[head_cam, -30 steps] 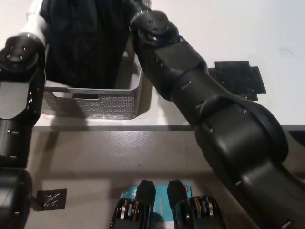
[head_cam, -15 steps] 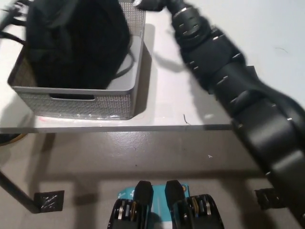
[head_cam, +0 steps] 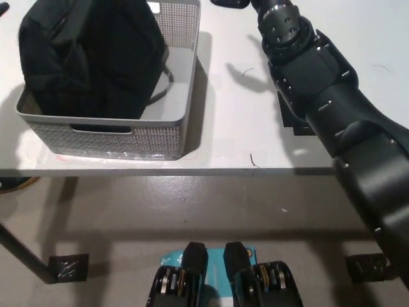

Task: Use both hands to pick up a lunch bag on the right hand side and place it into a container on the left hand side

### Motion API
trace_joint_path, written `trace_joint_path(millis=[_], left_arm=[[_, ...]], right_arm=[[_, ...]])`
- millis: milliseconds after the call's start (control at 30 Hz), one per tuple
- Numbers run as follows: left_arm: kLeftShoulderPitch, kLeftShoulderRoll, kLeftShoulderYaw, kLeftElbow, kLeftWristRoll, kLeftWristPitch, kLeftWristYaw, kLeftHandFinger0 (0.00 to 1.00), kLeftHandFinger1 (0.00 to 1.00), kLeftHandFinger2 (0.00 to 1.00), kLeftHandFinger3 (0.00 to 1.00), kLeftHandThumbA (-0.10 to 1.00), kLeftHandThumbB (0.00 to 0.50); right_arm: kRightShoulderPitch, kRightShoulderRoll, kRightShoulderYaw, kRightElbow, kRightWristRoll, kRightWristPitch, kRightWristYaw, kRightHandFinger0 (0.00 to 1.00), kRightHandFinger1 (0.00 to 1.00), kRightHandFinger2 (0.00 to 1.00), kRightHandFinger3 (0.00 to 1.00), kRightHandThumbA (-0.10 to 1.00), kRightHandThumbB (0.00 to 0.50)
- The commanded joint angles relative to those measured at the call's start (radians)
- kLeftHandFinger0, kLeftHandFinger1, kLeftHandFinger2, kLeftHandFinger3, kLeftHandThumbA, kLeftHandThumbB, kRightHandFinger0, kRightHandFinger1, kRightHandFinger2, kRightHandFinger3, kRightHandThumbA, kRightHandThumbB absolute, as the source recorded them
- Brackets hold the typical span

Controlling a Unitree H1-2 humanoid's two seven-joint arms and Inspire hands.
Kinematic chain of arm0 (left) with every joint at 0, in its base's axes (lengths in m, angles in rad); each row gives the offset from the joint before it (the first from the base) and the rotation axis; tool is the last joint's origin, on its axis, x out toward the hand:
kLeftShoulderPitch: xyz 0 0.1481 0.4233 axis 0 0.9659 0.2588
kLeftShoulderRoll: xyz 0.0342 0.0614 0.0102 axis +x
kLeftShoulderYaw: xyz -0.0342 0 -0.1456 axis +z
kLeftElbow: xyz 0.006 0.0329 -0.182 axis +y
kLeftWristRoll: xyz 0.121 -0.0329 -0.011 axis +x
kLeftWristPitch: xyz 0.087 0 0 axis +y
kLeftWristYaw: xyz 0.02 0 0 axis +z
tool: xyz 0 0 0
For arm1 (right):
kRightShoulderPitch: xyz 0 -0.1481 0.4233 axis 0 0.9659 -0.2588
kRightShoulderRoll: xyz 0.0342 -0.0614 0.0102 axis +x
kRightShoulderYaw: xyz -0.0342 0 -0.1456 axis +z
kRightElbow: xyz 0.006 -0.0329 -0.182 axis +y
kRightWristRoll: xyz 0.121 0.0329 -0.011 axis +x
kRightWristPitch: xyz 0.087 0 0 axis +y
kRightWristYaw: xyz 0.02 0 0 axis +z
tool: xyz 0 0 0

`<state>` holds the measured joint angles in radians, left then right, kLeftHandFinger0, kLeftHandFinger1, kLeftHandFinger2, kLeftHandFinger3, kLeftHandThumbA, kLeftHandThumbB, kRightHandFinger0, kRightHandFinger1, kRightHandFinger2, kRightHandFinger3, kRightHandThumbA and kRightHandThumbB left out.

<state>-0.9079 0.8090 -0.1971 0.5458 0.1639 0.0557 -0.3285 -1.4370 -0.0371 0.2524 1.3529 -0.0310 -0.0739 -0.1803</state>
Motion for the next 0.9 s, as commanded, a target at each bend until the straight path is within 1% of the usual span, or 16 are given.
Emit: trace_joint_path(millis=[0,133,200,267,300,333,367,400,433,467,533,600,667,700,767,867], left_arm=[[0.059,0.081,0.07,-0.251,-0.006,0.002,-0.031,0.91,0.85,0.93,0.98,1.0,0.253],[0.132,0.082,0.128,-0.437,-0.064,0.023,-0.06,0.67,0.63,0.68,0.7,1.0,0.256],[0.161,0.093,0.148,-0.541,-0.106,0.057,-0.104,0.45,0.49,0.53,0.57,1.0,0.233],[0.166,0.11,0.152,-0.606,-0.143,0.089,-0.15,0.4,0.45,0.5,0.58,1.0,0.24],[0.176,0.121,0.158,-0.657,-0.173,0.107,-0.174,0.44,0.48,0.56,0.7,1.0,0.241],[0.187,0.125,0.165,-0.706,-0.2,0.127,-0.193,0.46,0.49,0.58,0.75,1.0,0.241],[0.211,0.112,0.192,-0.749,-0.244,0.121,-0.186,0.74,0.68,0.73,0.91,1.0,0.195],[0.232,0.102,0.216,-0.782,-0.275,0.112,-0.177,0.84,0.73,0.77,0.94,1.0,0.179],[0.249,0.092,0.233,-0.809,-0.289,0.127,-0.167,0.96,0.87,0.87,1.0,1.0,0.21],[0.28,0.072,0.261,-0.85,-0.308,0.141,-0.142,1.0,0.97,0.97,1.0,1.0,0.229],[0.329,0.03,0.309,-0.901,-0.329,0.117,-0.099,1.0,1.0,1.0,1.0,1.0,0.246],[0.392,-0.031,0.367,-0.971,-0.376,0.13,-0.045,1.0,1.0,1.0,1.0,1.0,0.203],[0.444,-0.104,0.409,-1.02,-0.417,0.126,0.014,1.0,1.0,1.0,1.0,1.0,0.237],[0.463,-0.136,0.423,-1.037,-0.442,0.129,0.033,1.0,1.0,1.0,1.0,1.0,0.27],[0.507,-0.2,0.448,-1.074,-0.492,0.114,0.074,1.0,1.0,1.0,1.0,1.0,0.282],[0.585,-0.275,0.458,-1.123,-0.52,0.062,0.11,0.96,1.0,1.0,1.0,1.0,0.291]], right_arm=[[-0.031,-0.015,-0.025,-0.043,-0.017,-0.042,0.039,1.0,1.0,1.0,1.0,0.72,0.069],[-0.015,-0.016,-0.045,-0.047,-0.005,-0.035,0.052,1.0,1.0,1.0,1.0,0.71,0.07],[-0.005,-0.018,-0.057,-0.058,0.003,-0.031,0.062,1.0,1.0,1.0,1.0,0.69,0.068],[0.001,-0.022,-0.063,-0.062,0.004,-0.037,0.067,1.0,1.0,1.0,1.0,0.69,0.071],[0.006,-0.023,-0.07,-0.068,0.01,-0.044,0.071,1.0,1.0,1.0,1.0,0.68,0.072],[0.018,-0.026,-0.078,-0.082,0.014,-0.045,0.076,1.0,1.0,1.0,1.0,0.68,0.072],[0.037,-0.029,-0.091,-0.112,0.025,-0.068,0.086,1.0,1.0,1.0,1.0,0.72,0.074],[0.052,-0.03,-0.102,-0.138,0.034,-0.09,0.092,1.0,1.0,1.0,1.0,0.73,0.079],[0.067,-0.03,-0.109,-0.166,0.037,-0.102,0.093,1.0,1.0,1.0,1.0,0.77,0.085],[0.098,-0.027,-0.12,-0.226,0.044,-0.117,0.091,1.0,1.0,1.0,1.0,0.83,0.091],[0.175,-0.016,-0.142,-0.404,0.049,-0.097,0.077,1.0,1.0,1.0,1.0,0.95,0.12],[0.326,0.003,-0.152,-0.746,0.063,-0.054,0.08,1.0,1.0,1.0,1.0,0.99,0.143],[0.464,0.013,-0.133,-1.05,0.07,-0.019,0.095,1.0,1.0,1.0,1.0,1.0,0.141],[0.515,0.018,-0.125,-1.151,0.082,-0.01,0.102,1.0,1.0,1.0,1.0,1.0,0.177],[0.619,0.022,-0.109,-1.345,0.116,0.006,0.117,1.0,1.0,1.0,1.0,1.0,0.22],[0.786,0.01,-0.069,-1.625,0.159,0.031,0.135,1.0,1.0,1.0,1.0,1.0,0.224]])
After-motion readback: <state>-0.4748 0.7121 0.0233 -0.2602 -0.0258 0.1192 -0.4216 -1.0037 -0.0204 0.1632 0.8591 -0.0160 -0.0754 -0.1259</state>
